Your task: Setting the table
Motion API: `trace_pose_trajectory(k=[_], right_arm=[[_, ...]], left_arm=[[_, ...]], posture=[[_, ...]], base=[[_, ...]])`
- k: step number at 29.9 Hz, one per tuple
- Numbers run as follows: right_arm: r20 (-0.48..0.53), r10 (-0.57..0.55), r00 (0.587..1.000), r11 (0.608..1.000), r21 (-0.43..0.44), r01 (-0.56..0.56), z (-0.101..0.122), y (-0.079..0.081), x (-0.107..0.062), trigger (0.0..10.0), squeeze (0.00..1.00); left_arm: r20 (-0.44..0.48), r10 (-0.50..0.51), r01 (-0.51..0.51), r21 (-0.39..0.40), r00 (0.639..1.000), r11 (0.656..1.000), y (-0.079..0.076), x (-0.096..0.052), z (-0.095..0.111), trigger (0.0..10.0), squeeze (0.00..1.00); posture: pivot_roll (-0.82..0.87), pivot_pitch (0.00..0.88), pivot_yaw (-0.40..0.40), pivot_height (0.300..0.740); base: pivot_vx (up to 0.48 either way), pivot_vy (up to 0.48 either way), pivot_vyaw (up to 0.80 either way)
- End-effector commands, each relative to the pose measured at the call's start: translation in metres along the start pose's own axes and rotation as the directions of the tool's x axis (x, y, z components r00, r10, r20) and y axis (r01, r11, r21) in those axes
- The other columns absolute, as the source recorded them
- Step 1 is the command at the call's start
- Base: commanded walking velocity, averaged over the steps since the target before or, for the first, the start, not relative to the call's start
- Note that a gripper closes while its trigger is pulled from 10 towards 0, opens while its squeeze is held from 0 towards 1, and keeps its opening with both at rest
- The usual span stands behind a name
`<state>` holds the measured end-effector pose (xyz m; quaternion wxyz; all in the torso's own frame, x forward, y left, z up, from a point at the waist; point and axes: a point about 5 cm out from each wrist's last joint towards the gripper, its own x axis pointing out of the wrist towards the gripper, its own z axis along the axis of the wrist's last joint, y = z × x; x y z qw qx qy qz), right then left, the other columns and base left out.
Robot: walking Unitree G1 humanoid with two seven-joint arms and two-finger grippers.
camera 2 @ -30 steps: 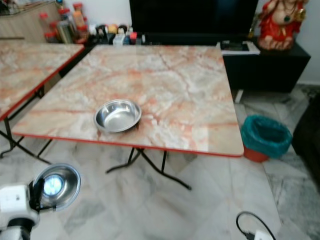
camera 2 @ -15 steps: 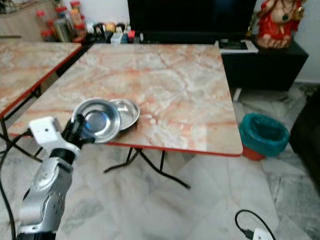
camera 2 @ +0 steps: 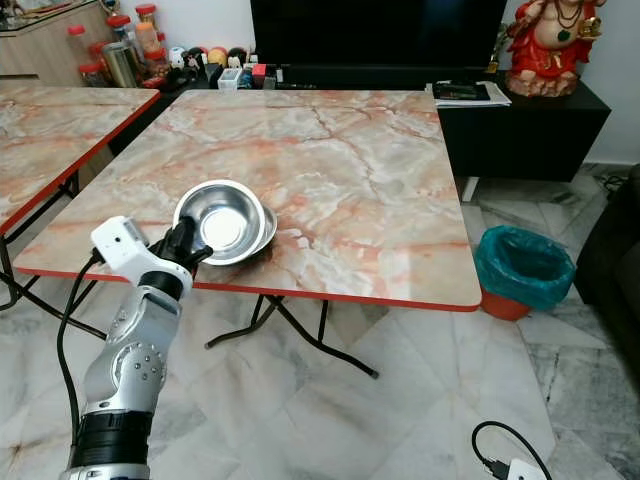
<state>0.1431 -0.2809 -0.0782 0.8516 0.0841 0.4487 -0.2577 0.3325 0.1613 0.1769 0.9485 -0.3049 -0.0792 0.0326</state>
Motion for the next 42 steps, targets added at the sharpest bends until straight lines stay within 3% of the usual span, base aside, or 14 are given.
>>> trace_pose_trajectory(k=[1, 6, 9, 42], right_arm=[[-0.005, 0.000, 1.000, 1.000, -0.012, 0.000, -0.003, 0.000, -0.001, 10.0, 0.00], [-0.005, 0.001, 1.000, 1.000, -0.017, -0.001, -0.004, 0.000, -0.001, 10.0, 0.00], [-0.006, -0.005, 1.000, 1.000, 0.013, 0.005, -0.005, 0.000, -0.001, 10.0, 0.00], [-0.006, -0.005, 1.000, 1.000, 0.011, 0.005, -0.004, 0.001, -0.001, 10.0, 0.00]], left_arm=[[0.042, 0.020, -0.020, 0.007, 0.999, 1.000, 0.002, 0.004, 0.009, 10.0, 0.00], [0.036, 0.045, -0.045, -0.003, 0.998, 0.999, 0.008, 0.003, 0.008, 10.0, 0.00], [0.025, 0.044, -0.044, -0.007, 0.999, 0.999, 0.007, 0.002, 0.005, 10.0, 0.00], [-0.038, -0.019, 0.017, -0.042, 0.999, 0.999, -0.006, 0.003, -0.004, 10.0, 0.00]], posture=[[0.01, 0.062, 0.044, 0.740], [0.01, 0.058, 0.044, 0.740], [0.00, 0.049, 0.046, 0.740], [0.01, 0.064, 0.047, 0.740]], base=[[0.277, 0.000, 0.00], [0.287, 0.000, 0.80], [0.292, 0.000, 0.00], [0.309, 0.000, 0.00]])
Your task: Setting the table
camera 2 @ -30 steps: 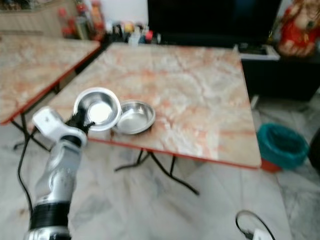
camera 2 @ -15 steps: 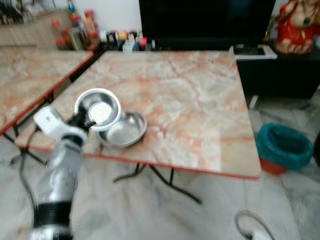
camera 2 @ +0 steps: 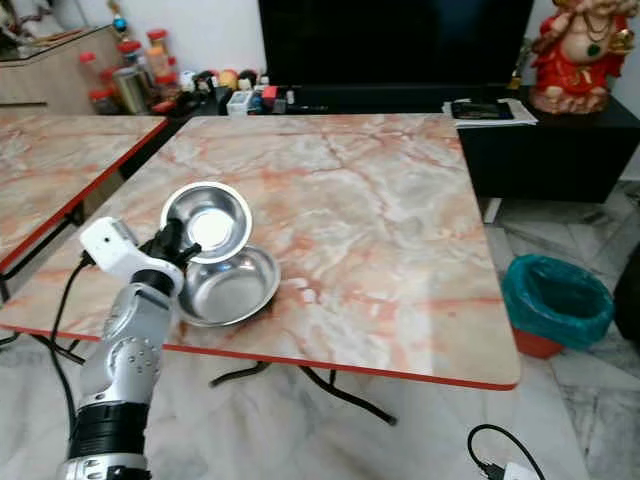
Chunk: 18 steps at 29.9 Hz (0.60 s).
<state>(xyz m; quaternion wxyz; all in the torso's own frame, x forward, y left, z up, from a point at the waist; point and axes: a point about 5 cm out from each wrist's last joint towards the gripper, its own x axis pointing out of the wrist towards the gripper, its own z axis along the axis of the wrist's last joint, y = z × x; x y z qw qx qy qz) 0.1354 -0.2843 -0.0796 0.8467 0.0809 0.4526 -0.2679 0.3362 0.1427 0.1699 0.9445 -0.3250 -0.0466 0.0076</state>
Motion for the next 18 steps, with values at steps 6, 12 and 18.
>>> trace_pose_trajectory(k=[6, 12, 18], right_arm=[[0.002, 0.019, 1.000, 1.000, 0.009, -0.019, 0.001, 0.008, 0.000, 10.0, 0.00], [0.003, 0.019, 1.000, 1.000, 0.010, -0.019, 0.002, 0.008, 0.000, 10.0, 0.00], [0.003, 0.020, 1.000, 1.000, 0.007, -0.020, 0.002, 0.008, 0.001, 10.0, 0.00]], left_arm=[[0.012, -0.015, 0.015, 0.002, 1.000, 1.000, 0.004, -0.001, 0.009, 10.0, 0.00], [-0.095, -0.091, 0.091, -0.002, 0.991, 0.996, 0.007, -0.015, -0.003, 10.0, 0.00], [-0.233, -0.199, 0.192, -0.049, 0.952, 0.980, 0.007, -0.027, -0.011, 10.0, 0.00]], posture=[[0.01, 0.069, 0.046, 0.740], [0.01, 0.070, 0.046, 0.740], [0.01, 0.067, 0.041, 0.740]], base=[[0.271, 0.000, 0.00], [0.000, 0.000, 0.00], [0.000, 0.000, 0.00]])
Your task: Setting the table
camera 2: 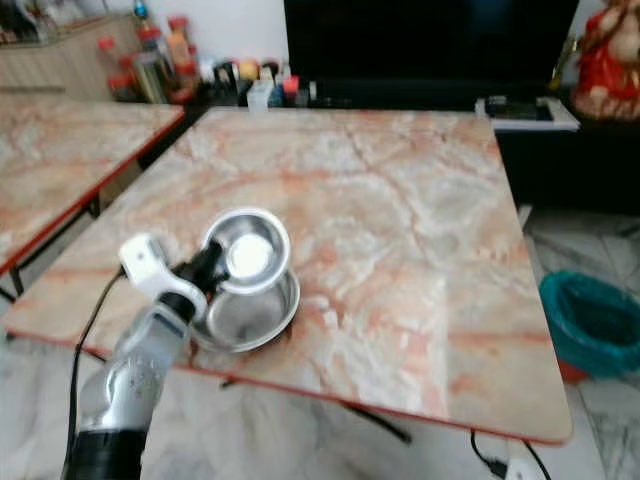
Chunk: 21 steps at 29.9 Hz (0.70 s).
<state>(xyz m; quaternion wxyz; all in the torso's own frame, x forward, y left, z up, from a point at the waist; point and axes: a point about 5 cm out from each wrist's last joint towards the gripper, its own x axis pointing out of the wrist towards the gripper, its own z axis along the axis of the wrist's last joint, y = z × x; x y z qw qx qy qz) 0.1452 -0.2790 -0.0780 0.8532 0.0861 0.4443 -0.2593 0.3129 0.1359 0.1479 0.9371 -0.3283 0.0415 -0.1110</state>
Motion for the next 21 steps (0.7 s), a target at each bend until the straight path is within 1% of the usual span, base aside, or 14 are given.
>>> trace_pose_trajectory(k=[1, 2, 4, 5, 6, 8, 9, 12, 13, 14, 15, 18, 20, 21], right_arm=[[-0.012, -0.004, 1.000, 1.000, 0.002, 0.004, -0.004, -0.002, -0.001, 10.0, 0.00], [-0.012, -0.004, 1.000, 1.000, 0.002, 0.004, -0.003, -0.002, -0.001, 10.0, 0.00], [-0.011, -0.004, 1.000, 1.000, 0.002, 0.004, -0.003, -0.002, -0.001, 10.0, 0.00], [-0.010, -0.003, 1.000, 1.000, 0.001, 0.003, -0.003, -0.002, 0.000, 10.0, 0.00], [-0.010, -0.003, 1.000, 1.000, 0.001, 0.003, -0.003, -0.002, 0.000, 10.0, 0.00], [-0.010, -0.004, 1.000, 1.000, -0.002, 0.004, -0.002, -0.003, 0.000, 10.0, 0.00], [-0.010, -0.004, 1.000, 1.000, -0.002, 0.004, -0.002, -0.003, 0.000, 10.0, 0.00], [-0.010, -0.004, 1.000, 1.000, -0.002, 0.004, -0.002, -0.003, 0.000, 10.0, 0.00], [-0.010, -0.004, 1.000, 1.000, -0.004, 0.004, -0.002, -0.003, 0.000, 10.0, 0.00], [-0.010, -0.004, 1.000, 1.000, -0.003, 0.004, -0.003, -0.003, 0.000, 10.0, 0.00], [-0.010, -0.004, 1.000, 1.000, -0.003, 0.004, -0.003, -0.003, 0.000, 10.0, 0.00], [-0.011, -0.003, 1.000, 1.000, -0.003, 0.003, -0.003, -0.003, -0.001, 10.0, 0.00], [-0.012, -0.002, 1.000, 1.000, -0.004, 0.002, -0.003, -0.002, -0.001, 10.0, 0.00], [-0.012, -0.002, 1.000, 1.000, -0.002, 0.002, -0.004, -0.002, -0.001, 10.0, 0.00]], left_arm=[[-0.028, -0.062, 0.063, 0.035, 0.998, 0.997, 0.000, -0.007, 0.009, 10.0, 0.00], [-0.042, -0.070, 0.072, 0.047, 0.997, 0.996, 0.000, -0.008, 0.009, 10.0, 0.00], [-0.047, -0.079, 0.081, 0.037, 0.996, 0.996, 0.002, -0.009, 0.012, 10.0, 0.00], [-0.045, -0.069, 0.070, 0.007, 0.997, 0.998, 0.005, -0.009, 0.015, 10.0, 0.00], [-0.045, -0.069, 0.070, 0.007, 0.997, 0.998, 0.005, -0.009, 0.015, 10.0, 0.00], [-0.013, -0.001, 0.000, -0.067, 1.000, 0.998, 0.010, -0.002, 0.023, 10.0, 0.00], [-0.009, 0.009, -0.010, -0.071, 1.000, 0.997, 0.010, -0.001, 0.024, 10.0, 0.00], [-0.001, 0.024, -0.024, -0.097, 1.000, 0.995, 0.007, 0.002, 0.026, 10.0, 0.00], [0.004, 0.030, -0.030, -0.137, 1.000, 0.990, 0.003, 0.006, 0.026, 10.0, 0.00], [0.000, 0.042, -0.041, -0.151, 0.999, 0.988, -0.002, 0.011, 0.026, 10.0, 0.00], [0.000, 0.042, -0.041, -0.151, 0.999, 0.988, -0.002, 0.011, 0.026, 10.0, 0.00], [-0.026, 0.064, -0.068, -0.192, 0.998, 0.979, -0.008, 0.019, 0.022, 10.0, 0.00], [-0.057, 0.084, -0.093, -0.179, 0.995, 0.979, -0.009, 0.024, 0.018, 10.0, 0.00], [-0.064, 0.119, -0.129, -0.177, 0.991, 0.976, -0.008, 0.029, 0.018, 10.0, 0.00]], posture=[[0.01, 0.066, 0.040, 0.740], [0.01, 0.067, 0.040, 0.740], [0.01, 0.066, 0.038, 0.740], [0.01, 0.066, 0.036, 0.740], [0.01, 0.066, 0.036, 0.740], [0.01, 0.063, 0.035, 0.740], [0.01, 0.062, 0.035, 0.740], [0.01, 0.062, 0.034, 0.740], [0.01, 0.063, 0.034, 0.740], [0.01, 0.062, 0.034, 0.740], [0.01, 0.062, 0.034, 0.740], [0.01, 0.061, 0.033, 0.740], [0.01, 0.060, 0.036, 0.740], [0.01, 0.059, 0.037, 0.740]], base=[[0.000, 0.000, 0.00], [0.000, 0.000, 0.00], [0.000, 0.000, 0.00], [0.000, 0.000, 0.00], [0.000, 0.000, 0.00], [0.000, 0.000, 0.00], [0.000, 0.000, 0.00], [0.000, 0.000, 0.00], [0.000, 0.000, 0.00], [0.000, 0.000, 0.00], [0.000, 0.000, 0.00], [0.000, 0.000, 0.00], [0.000, 0.000, 0.00], [0.000, 0.000, 0.00]])
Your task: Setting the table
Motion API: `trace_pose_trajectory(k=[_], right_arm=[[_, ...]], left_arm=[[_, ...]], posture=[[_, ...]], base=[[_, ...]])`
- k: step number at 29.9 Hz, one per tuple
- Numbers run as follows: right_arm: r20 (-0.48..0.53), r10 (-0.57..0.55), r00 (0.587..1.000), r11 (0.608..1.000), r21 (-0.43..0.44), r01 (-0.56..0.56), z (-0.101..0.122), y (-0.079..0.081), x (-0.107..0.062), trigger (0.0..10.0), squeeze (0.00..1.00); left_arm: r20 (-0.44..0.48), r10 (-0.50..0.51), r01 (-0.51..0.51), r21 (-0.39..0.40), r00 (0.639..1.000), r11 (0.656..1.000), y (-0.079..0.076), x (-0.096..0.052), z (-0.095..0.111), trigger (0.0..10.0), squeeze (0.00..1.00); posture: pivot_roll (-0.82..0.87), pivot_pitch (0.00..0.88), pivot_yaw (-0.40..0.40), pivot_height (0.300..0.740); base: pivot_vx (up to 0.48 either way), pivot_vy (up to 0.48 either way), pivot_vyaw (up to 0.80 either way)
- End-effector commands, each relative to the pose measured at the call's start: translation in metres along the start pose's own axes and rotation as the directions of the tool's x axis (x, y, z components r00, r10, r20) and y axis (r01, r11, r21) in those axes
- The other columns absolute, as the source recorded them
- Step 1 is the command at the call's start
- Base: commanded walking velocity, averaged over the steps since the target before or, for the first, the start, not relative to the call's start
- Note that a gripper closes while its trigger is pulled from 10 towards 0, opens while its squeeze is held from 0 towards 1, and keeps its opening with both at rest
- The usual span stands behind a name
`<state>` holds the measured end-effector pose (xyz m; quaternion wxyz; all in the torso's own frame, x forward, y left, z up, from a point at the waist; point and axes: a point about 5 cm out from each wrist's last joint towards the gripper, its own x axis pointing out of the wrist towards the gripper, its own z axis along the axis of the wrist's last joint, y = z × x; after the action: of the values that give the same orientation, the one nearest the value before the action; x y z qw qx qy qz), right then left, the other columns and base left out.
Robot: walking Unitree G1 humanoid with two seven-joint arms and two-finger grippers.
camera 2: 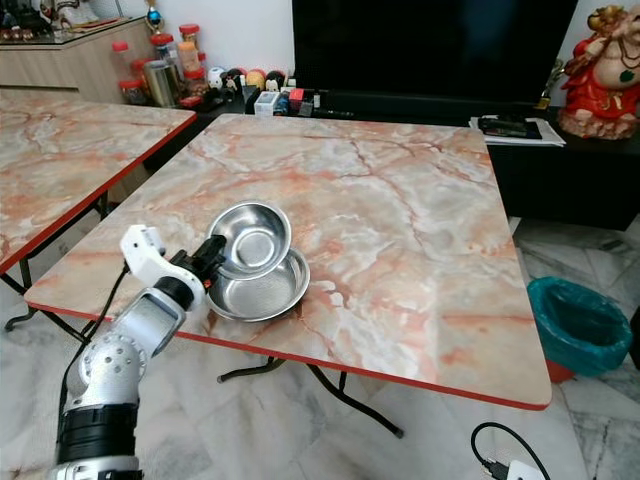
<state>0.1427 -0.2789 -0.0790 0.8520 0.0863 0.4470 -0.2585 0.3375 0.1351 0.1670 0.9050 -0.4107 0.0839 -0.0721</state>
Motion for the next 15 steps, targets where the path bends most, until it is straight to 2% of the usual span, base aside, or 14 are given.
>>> trace_pose_trajectory(k=[1, 5, 11, 14, 15], right_arm=[[-0.007, -0.003, 1.000, 1.000, 0.001, 0.003, -0.002, -0.001, 0.000, 10.0, 0.00], [-0.008, -0.004, 1.000, 1.000, 0.005, 0.004, -0.003, -0.001, 0.000, 10.0, 0.00], [-0.011, -0.004, 1.000, 1.000, 0.005, 0.004, -0.004, -0.001, -0.001, 10.0, 0.00], [-0.010, -0.001, 1.000, 1.000, 0.008, 0.001, -0.004, -0.001, -0.001, 10.0, 0.00], [-0.010, -0.001, 1.000, 1.000, 0.008, 0.001, -0.004, -0.001, -0.001, 10.0, 0.00]], left_arm=[[-0.005, 0.056, -0.056, 0.023, 0.998, 0.998, -0.001, 0.006, 0.002, 10.0, 0.00], [0.019, 0.072, -0.073, 0.045, 0.997, 0.996, -0.004, 0.008, 0.008, 10.0, 0.00], [0.067, 0.130, -0.131, 0.023, 0.989, 0.991, -0.001, 0.008, 0.018, 10.0, 0.00], [0.082, 0.110, -0.119, 0.105, 0.990, 0.987, -0.003, 0.006, 0.019, 10.0, 0.00], [0.082, 0.110, -0.119, 0.105, 0.990, 0.987, -0.003, 0.006, 0.019, 10.0, 0.00]], posture=[[0.00, 0.058, 0.042, 0.740], [0.00, 0.058, 0.048, 0.740], [0.00, 0.053, 0.047, 0.740], [0.00, 0.051, 0.048, 0.740], [0.00, 0.051, 0.048, 0.740]], base=[[0.000, 0.000, 0.00], [0.000, 0.000, 0.00], [0.000, 0.000, 0.00], [0.290, 0.000, 0.00], [0.334, 0.000, 0.00]])
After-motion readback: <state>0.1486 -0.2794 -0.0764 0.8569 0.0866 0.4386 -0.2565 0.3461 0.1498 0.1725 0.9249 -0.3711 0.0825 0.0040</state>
